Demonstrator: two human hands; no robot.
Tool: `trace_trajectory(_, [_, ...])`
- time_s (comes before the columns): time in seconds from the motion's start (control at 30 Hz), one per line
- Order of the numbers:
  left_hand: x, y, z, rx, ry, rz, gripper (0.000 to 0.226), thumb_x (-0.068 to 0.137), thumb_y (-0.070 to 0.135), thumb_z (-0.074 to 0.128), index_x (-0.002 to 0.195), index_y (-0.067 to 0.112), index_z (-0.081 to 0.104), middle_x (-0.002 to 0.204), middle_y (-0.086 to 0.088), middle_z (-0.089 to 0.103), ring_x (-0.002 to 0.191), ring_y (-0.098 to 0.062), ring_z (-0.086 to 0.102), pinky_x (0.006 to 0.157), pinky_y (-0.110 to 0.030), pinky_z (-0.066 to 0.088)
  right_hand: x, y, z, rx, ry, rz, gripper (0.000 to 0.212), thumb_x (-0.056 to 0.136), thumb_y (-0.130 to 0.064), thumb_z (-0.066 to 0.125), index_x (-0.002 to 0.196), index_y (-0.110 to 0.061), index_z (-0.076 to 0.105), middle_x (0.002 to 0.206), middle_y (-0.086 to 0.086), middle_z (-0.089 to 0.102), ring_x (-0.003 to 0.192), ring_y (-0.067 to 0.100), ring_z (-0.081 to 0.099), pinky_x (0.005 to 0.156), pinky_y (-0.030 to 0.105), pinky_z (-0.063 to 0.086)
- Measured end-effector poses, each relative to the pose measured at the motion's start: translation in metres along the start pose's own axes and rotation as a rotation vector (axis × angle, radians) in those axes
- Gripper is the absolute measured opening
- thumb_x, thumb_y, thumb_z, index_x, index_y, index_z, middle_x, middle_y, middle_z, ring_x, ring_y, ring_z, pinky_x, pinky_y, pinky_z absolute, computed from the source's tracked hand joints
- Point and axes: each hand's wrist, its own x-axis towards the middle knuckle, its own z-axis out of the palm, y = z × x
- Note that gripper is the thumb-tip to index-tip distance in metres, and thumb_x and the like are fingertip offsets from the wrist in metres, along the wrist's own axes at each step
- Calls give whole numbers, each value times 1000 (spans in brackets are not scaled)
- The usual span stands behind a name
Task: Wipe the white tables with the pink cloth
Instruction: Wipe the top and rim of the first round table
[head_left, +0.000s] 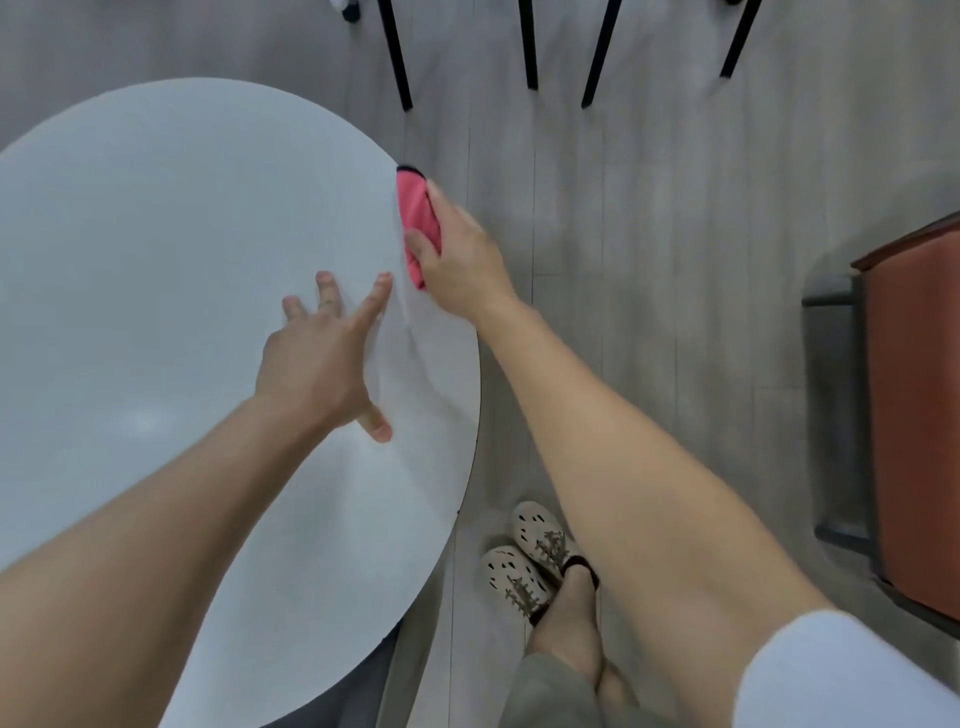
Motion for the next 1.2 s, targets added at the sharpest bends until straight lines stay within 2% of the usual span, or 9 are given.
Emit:
trace_trajectory(0.17, [-3, 2, 0, 10, 1, -12, 183, 33, 59, 107, 163, 52, -21, 174, -19, -2, 150, -55, 26, 83, -50, 58, -17, 6, 5, 51, 67, 17, 61, 112, -29, 54, 170, -25, 34, 134, 0, 62, 118, 18, 60, 94, 26, 45])
trace_trajectory(0.3, [-3, 3, 2, -12, -6, -23, 185, 33, 57, 107, 162, 52, -24, 174, -18, -5, 153, -56, 20, 85, -53, 60, -140, 32, 29, 86, 214, 16, 60, 115, -21, 50, 172, -22, 30, 173, -5, 38, 154, -2, 37, 121, 21, 37])
trace_trajectory(0.4, [-4, 4, 0, -13, -2, -26, 186, 34, 57, 108, 162, 51, -26, 175, -19, -7, 154, -56, 17, 88, -55, 60, -177, 35, 40, 51, 188, -19, 61, 116, -21, 45, 173, -22, 24, 182, -8, 14, 153, -18, 18, 121, 23, 36])
trace_trajectory(0.57, [-1, 5, 1, -28, -17, -54, 185, 37, 56, 108, 161, 51, -29, 176, -18, -10, 157, -57, 12, 91, -57, 59, -59, 12, 16, 37, 96, -39, 67, 111, -15, 49, 173, -27, 27, 181, -6, 18, 155, 22, 42, 121, 43, 44])
trace_trajectory(0.77, [-8, 2, 0, -71, -20, -78, 180, 42, 55, 107, 161, 54, -28, 177, -13, -12, 160, -49, 8, 92, -55, 58, 3, 0, 11, 69, 34, -67, 66, 111, -20, 54, 172, -25, 29, 173, -1, 39, 150, 24, 48, 122, 38, 41])
trace_trajectory(0.83, [-12, -1, 0, -169, -2, -99, 160, 56, 60, 102, 166, 55, -14, 180, -6, -6, 163, -41, 9, 101, -56, 55, -36, 13, 11, 119, 24, -6, 69, 113, -23, 53, 173, -23, 21, 174, -3, 37, 154, 18, 43, 122, 32, 38])
trace_trajectory(0.97, [-3, -8, 3, -521, 358, -260, 67, 102, 65, 59, 163, 43, 41, 153, 5, 52, 138, -23, 51, 110, -48, 50, -106, 41, 9, 154, -77, -46, 70, 116, -22, 48, 174, -16, 10, 182, -5, 11, 166, 5, 14, 133, 35, 26])
trace_trajectory(1.07, [35, -5, -4, -504, 500, -328, 55, 110, 55, 46, 157, 28, 53, 150, -3, 57, 139, -29, 53, 113, -54, 47, -56, 26, 9, 157, -113, 8, 70, 114, -26, 46, 175, -18, 12, 178, 1, 25, 162, 16, 30, 127, 45, 37])
trace_trajectory(1.2, [120, -23, -13, -413, 661, -446, 51, 114, 44, 43, 158, 18, 50, 162, -13, 48, 151, -35, 43, 124, -56, 34, 89, -12, 8, 94, -280, -30, 63, 112, -31, 46, 171, -31, 27, 136, 1, 63, 116, 24, 63, 98, 44, 53])
